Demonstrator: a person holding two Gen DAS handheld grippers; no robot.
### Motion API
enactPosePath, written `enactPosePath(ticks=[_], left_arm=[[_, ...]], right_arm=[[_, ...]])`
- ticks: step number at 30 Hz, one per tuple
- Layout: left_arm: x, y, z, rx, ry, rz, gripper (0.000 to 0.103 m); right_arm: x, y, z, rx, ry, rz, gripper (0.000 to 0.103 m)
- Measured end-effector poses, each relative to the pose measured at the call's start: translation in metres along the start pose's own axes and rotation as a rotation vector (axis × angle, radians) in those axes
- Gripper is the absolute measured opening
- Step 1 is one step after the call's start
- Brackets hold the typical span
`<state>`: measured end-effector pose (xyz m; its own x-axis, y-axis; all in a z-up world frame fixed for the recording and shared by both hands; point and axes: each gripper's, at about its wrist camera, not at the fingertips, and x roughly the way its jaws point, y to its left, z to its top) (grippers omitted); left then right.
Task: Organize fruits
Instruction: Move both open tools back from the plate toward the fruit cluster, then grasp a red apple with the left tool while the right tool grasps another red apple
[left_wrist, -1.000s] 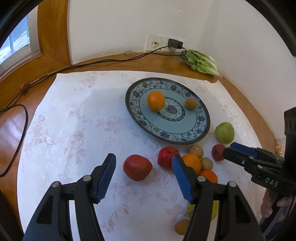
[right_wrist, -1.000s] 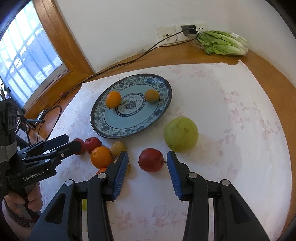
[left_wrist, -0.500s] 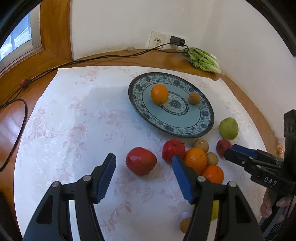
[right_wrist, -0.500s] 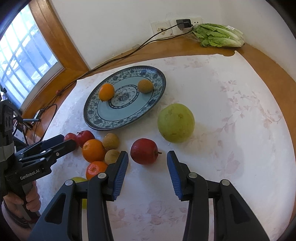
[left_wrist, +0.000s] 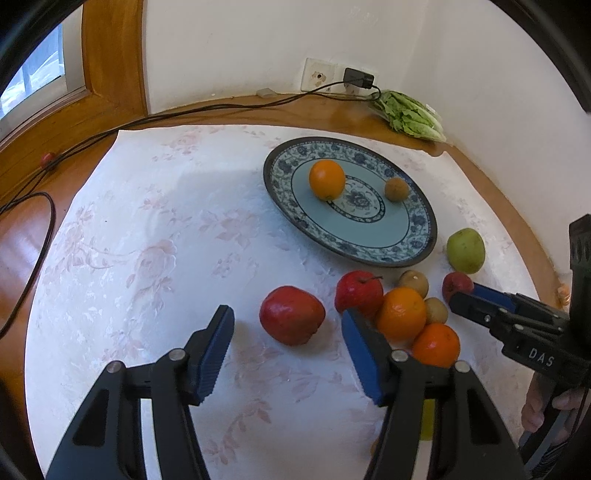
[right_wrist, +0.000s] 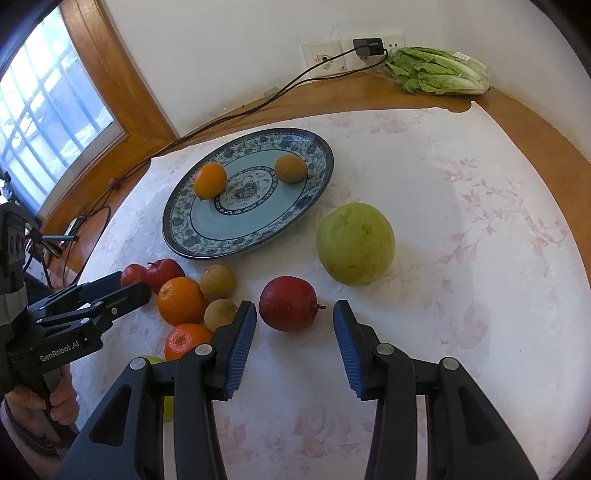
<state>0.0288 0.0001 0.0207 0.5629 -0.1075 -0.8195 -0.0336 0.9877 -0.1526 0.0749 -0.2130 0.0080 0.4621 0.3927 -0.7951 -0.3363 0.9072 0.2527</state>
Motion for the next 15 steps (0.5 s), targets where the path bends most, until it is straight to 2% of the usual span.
enactPosePath(ticks=[7, 15], left_arm=[[0.0017, -0.0011, -0.0003, 0.010, 0.009, -0.021, 0.040], [0.0013, 0.0003, -0.0008, 0.000, 0.014, -0.037, 0.038]], right_arm=[[0.0013, 0.0012, -0.0003, -0.013, -0.013, -0.006, 0.045], [0.0015, 0.0032, -0.0008, -0.032, -0.013, -0.016, 0.045]])
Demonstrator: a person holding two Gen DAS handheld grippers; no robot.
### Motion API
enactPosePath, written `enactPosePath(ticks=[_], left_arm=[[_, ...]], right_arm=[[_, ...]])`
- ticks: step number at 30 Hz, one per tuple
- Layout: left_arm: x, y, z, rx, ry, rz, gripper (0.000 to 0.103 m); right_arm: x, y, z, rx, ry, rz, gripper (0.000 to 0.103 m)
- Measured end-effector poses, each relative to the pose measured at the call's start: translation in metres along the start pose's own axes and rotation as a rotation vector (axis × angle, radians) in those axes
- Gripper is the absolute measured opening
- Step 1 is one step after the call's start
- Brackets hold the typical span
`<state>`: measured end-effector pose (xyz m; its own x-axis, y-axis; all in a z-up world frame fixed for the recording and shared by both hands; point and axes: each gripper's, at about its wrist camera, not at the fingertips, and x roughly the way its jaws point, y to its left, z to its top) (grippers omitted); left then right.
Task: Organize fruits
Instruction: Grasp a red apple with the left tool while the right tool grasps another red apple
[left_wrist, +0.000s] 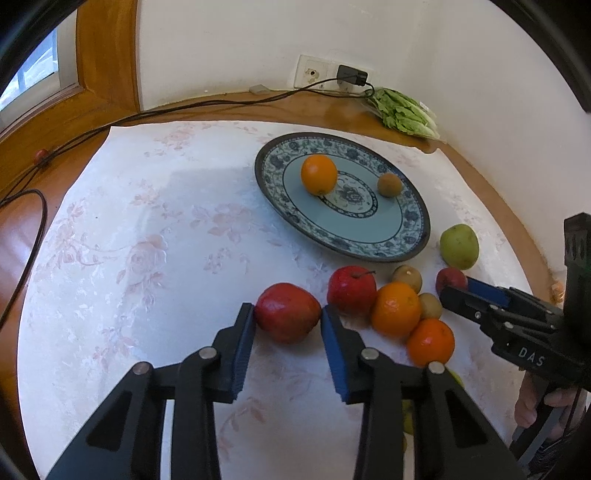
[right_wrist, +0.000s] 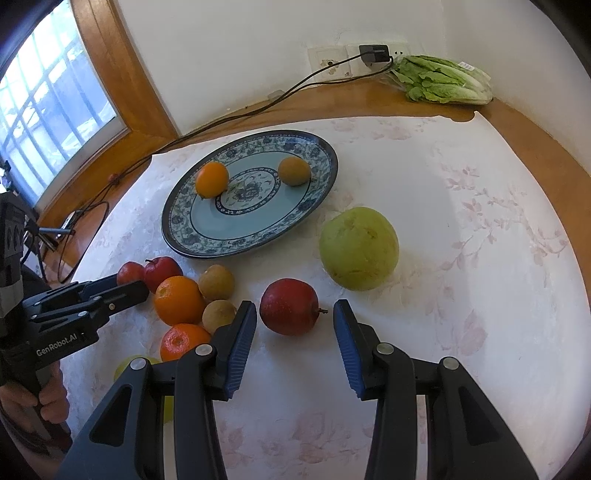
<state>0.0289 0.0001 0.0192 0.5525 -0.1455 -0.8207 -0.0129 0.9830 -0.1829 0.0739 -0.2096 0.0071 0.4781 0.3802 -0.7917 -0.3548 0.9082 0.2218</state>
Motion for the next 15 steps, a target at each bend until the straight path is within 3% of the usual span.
enactPosePath(ticks=[4, 6, 15], left_arm=[[-0.0004, 0.0006, 0.0001, 0.000, 0.001, -0.005, 0.038], [-0.0009, 0.0011, 0.0000, -0.002, 0.002, -0.010, 0.038], [-0.0028, 0.0020, -0.0001, -0.005, 0.005, -0.008, 0.038]], right_arm=[[-0.0002, 0.0001, -0.0002, -0.009, -0.001, -0.009, 0.044], [0.0004, 0.0023, -0.0012, -0.026, -0.003, -0.041, 0.038], [0.0000, 0.0050, -0.0031, -0.049, -0.010, -0.061, 0.037]])
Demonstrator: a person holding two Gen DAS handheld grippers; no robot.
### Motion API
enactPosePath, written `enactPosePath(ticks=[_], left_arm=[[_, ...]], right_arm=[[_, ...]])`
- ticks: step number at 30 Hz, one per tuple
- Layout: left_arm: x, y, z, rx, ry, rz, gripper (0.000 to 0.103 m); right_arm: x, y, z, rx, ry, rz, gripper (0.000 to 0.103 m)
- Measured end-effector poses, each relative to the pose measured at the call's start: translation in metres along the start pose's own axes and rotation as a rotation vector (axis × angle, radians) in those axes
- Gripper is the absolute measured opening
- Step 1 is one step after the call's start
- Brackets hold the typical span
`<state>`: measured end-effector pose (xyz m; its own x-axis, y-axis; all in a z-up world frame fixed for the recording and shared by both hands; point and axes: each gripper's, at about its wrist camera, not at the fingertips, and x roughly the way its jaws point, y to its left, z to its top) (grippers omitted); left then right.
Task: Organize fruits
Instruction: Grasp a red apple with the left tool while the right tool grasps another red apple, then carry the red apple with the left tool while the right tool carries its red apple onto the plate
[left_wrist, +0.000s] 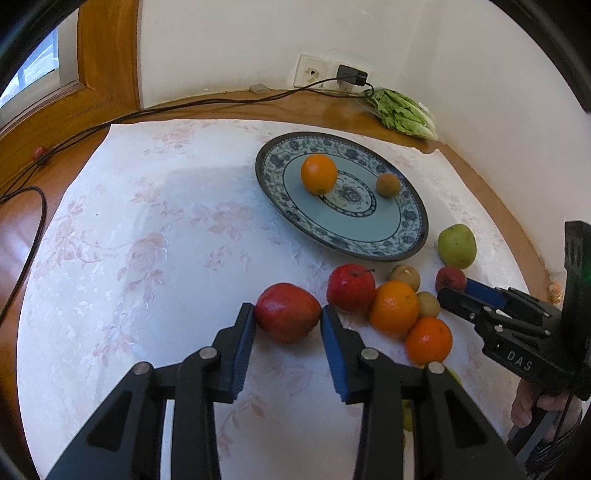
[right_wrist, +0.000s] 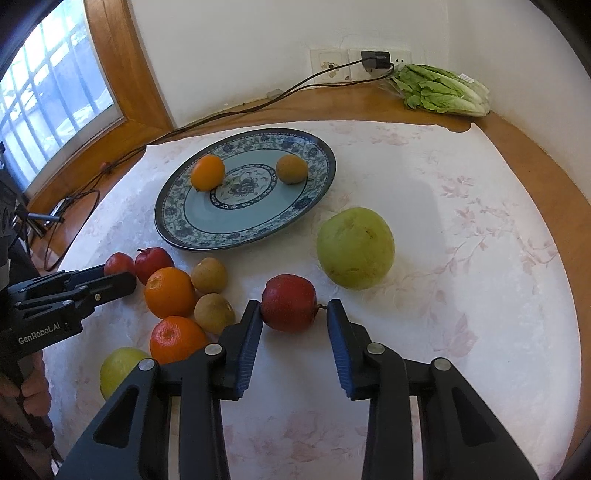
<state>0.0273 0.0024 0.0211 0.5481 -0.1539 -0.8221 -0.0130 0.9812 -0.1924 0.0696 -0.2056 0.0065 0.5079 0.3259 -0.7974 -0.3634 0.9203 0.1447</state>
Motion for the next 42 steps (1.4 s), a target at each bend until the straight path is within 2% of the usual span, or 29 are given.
enactPosePath(ticks=[10, 27, 42], left_arm=[[-0.006, 0.000, 0.001, -0.014, -0.007, -0.019, 0.038], [-0.022, -0.018, 0.004, 0.019, -0.042, -0.030, 0.038], [-0.021, -0.044, 0.036, 0.104, -0.082, -0.037, 0.038]], right_arm=[[-0.004, -0.004, -0.001, 0.036, 0.005, 0.034, 0.037], [-0.022, 0.001, -0.001, 0.042, -0.031, 0.077, 0.036], [-0.030, 0.005, 0.011, 0.026, -0.058, 0.085, 0.036]])
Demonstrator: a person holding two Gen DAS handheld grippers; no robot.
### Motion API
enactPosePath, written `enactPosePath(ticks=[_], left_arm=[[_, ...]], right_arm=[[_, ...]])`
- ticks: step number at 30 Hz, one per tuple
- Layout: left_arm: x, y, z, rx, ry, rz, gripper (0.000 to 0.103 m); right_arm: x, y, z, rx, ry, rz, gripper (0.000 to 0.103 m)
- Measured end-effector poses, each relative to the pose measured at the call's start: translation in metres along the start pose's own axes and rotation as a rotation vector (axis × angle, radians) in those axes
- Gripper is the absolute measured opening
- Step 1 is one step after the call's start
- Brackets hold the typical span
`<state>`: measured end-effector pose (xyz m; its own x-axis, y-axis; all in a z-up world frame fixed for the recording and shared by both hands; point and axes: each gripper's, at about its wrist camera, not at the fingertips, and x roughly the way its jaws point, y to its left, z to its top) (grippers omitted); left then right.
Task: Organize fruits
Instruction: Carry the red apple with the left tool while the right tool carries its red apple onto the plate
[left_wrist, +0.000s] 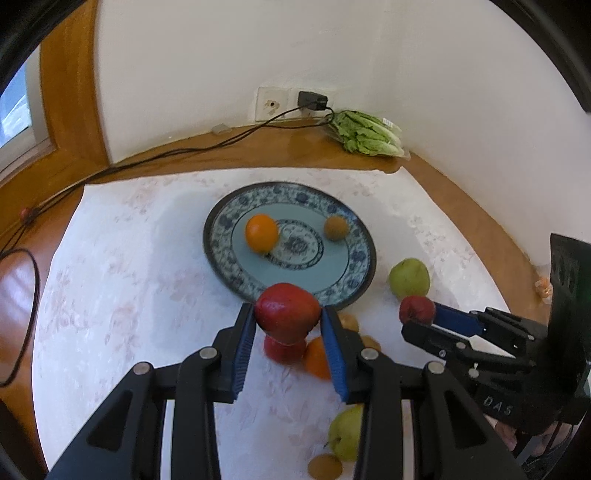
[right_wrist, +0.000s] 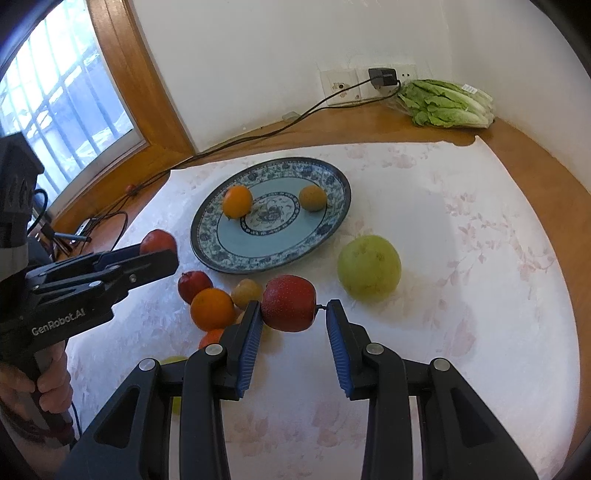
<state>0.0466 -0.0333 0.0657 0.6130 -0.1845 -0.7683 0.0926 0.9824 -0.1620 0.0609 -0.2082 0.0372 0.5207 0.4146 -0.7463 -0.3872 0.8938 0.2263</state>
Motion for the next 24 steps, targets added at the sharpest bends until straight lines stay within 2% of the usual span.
enactPosePath(ticks=[13, 24], left_arm=[[0.029, 0.007, 0.018, -0.017, 0.008, 0.002, 0.038], [0.060, 0.021, 0.027, -0.040, 0.045, 0.037, 0.038]], right_arm=[[0.011, 0.009, 0.026, -0.052, -0.033, -0.005, 0.036], [0.042, 0.015, 0.044, -0.096, -0.017, -0.022, 0.036]])
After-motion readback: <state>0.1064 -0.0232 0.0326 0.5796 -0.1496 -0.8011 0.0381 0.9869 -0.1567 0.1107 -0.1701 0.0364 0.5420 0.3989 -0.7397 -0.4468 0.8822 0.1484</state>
